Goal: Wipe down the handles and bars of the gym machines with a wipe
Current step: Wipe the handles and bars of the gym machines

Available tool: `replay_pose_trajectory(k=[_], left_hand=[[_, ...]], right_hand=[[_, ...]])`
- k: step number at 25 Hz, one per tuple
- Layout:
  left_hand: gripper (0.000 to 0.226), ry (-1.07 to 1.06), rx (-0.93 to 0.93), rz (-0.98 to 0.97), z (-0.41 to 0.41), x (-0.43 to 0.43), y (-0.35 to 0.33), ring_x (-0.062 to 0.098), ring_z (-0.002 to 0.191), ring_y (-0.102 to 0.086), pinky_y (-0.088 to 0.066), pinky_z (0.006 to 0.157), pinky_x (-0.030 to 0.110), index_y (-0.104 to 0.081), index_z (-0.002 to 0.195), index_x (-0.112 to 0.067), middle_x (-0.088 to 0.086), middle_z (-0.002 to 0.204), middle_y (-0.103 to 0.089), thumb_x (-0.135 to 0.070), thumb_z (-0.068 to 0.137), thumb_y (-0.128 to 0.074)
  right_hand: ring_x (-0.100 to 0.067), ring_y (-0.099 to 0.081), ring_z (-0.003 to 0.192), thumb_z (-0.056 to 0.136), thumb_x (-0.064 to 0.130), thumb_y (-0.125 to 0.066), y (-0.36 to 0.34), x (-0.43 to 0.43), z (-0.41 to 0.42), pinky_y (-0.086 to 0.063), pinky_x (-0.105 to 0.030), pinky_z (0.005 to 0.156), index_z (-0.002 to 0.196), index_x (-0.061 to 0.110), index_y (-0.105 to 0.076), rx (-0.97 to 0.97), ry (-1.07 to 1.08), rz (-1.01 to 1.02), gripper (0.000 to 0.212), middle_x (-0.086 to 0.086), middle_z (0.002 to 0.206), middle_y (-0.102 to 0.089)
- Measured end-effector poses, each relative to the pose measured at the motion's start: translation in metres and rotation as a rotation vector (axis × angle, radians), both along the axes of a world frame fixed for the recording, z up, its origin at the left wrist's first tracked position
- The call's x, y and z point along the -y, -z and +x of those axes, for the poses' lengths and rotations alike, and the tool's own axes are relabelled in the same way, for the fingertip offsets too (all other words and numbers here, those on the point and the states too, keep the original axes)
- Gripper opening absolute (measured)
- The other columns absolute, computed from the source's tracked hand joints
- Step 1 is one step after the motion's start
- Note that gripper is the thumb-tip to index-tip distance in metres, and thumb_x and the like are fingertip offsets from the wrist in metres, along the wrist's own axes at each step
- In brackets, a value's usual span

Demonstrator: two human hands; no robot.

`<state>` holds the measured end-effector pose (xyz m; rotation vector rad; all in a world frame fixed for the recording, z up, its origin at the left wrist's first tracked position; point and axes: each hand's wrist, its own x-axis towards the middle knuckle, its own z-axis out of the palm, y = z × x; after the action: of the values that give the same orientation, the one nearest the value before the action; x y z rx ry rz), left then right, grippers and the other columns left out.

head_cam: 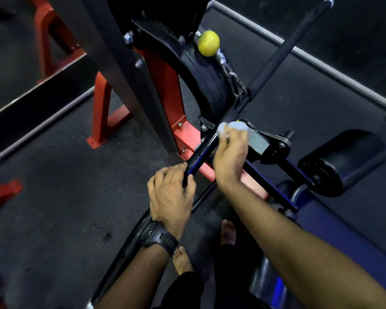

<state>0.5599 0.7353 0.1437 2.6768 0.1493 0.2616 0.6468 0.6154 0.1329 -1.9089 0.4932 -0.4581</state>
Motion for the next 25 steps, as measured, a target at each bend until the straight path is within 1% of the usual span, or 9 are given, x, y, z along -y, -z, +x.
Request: replay_pose_trajectory(k=[2, 4, 6, 7, 10, 13, 16, 19, 25], left_hand=[[0.029, 0.006, 0.01, -0.014, 0.002, 0.0, 0.0, 0.024, 0.101, -0.06, -0.048, 0.091, 0.049, -0.07, 0.111, -0.017, -0.003, 0.106, -0.07, -0.022, 0.082, -0.074], [0.029, 0.006, -0.004, -0.014, 0.004, 0.001, 0.001, 0.022, 0.102, -0.059, -0.047, 0.092, 0.048, -0.069, 0.111, -0.019, -0.004, 0.107, -0.07, -0.022, 0.083, -0.073], [0.028, 0.003, -0.002, -0.017, 0.004, 0.0, 0.0, 0.021, 0.102, -0.059, -0.046, 0.092, 0.048, -0.069, 0.111, -0.019, -0.005, 0.107, -0.07, -0.023, 0.083, -0.072], [0.028, 0.006, -0.001, -0.017, 0.004, 0.0, 0.0, 0.021, 0.102, -0.059, -0.046, 0.092, 0.047, -0.069, 0.111, -0.019, -0.005, 0.107, -0.07, -0.023, 0.084, -0.072], [0.028, 0.015, -0.026, -0.016, 0.005, 0.001, 0.0, 0.019, 0.104, -0.057, -0.044, 0.094, 0.044, -0.068, 0.113, -0.02, -0.007, 0.109, -0.069, -0.026, 0.086, -0.069], [0.029, 0.021, -0.054, 0.005, 0.006, 0.002, -0.001, 0.018, 0.108, -0.056, -0.041, 0.097, 0.043, -0.067, 0.116, -0.021, -0.008, 0.11, -0.068, -0.028, 0.088, -0.065], [0.029, 0.023, -0.054, 0.005, 0.006, 0.003, 0.0, 0.018, 0.107, -0.056, -0.041, 0.097, 0.042, -0.067, 0.116, -0.022, -0.009, 0.11, -0.068, -0.028, 0.088, -0.066], [0.028, 0.027, -0.038, 0.006, 0.005, 0.004, 0.001, 0.019, 0.106, -0.056, -0.041, 0.096, 0.042, -0.067, 0.115, -0.021, -0.009, 0.109, -0.068, -0.028, 0.088, -0.065], [0.029, 0.031, -0.057, 0.002, 0.006, 0.005, 0.004, 0.019, 0.108, -0.055, -0.041, 0.097, 0.043, -0.067, 0.116, -0.021, -0.009, 0.112, -0.068, -0.026, 0.087, -0.066]], right_hand=[[-0.012, -0.045, 0.091, 0.092, 0.005, -0.055, 0.003, 0.01, -0.014, -0.033, -0.016, 0.08, 0.104, 0.006, -0.068, 0.083, -0.3, -0.325, 0.017, -0.001, 0.099, -0.056], [-0.026, -0.05, 0.096, 0.088, 0.006, -0.055, 0.004, 0.033, -0.006, -0.034, -0.022, 0.084, 0.106, 0.007, -0.07, 0.199, -0.481, -0.667, 0.024, -0.008, 0.1, -0.062], [-0.031, -0.052, 0.096, 0.086, 0.011, -0.057, -0.002, 0.048, 0.015, -0.034, -0.021, 0.088, 0.1, 0.012, -0.072, 0.215, -0.554, -0.741, 0.02, -0.004, 0.098, -0.067], [-0.031, -0.054, 0.094, 0.086, 0.014, -0.058, -0.007, 0.05, 0.024, -0.036, -0.022, 0.087, 0.099, 0.014, -0.072, 0.228, -0.667, -0.789, 0.019, -0.001, 0.097, -0.069], [-0.031, -0.056, 0.088, 0.085, 0.021, -0.057, -0.009, 0.054, 0.039, -0.048, -0.037, 0.074, 0.104, 0.018, -0.07, 0.237, -1.024, -1.108, 0.023, 0.001, 0.095, -0.069], [-0.032, -0.054, 0.084, 0.079, 0.02, -0.064, -0.021, 0.061, 0.057, -0.05, -0.04, 0.069, 0.103, 0.016, -0.07, 0.179, -1.009, -1.174, 0.025, 0.0, 0.095, -0.068], [-0.031, -0.058, 0.085, 0.093, 0.023, -0.044, -0.019, 0.064, 0.054, -0.05, -0.04, 0.071, 0.103, 0.013, -0.068, 0.322, -1.115, -1.218, 0.029, -0.004, 0.098, -0.067], [-0.031, -0.055, 0.097, 0.091, 0.019, -0.049, -0.017, 0.08, 0.06, -0.048, -0.042, 0.084, 0.11, 0.009, -0.067, 0.282, -0.981, -1.081, 0.028, -0.01, 0.106, -0.065], [-0.033, -0.052, 0.107, 0.092, 0.017, -0.054, -0.001, 0.087, 0.05, -0.043, -0.034, 0.095, 0.11, 0.004, -0.068, 0.326, -0.761, -1.053, 0.026, -0.011, 0.12, -0.065]])
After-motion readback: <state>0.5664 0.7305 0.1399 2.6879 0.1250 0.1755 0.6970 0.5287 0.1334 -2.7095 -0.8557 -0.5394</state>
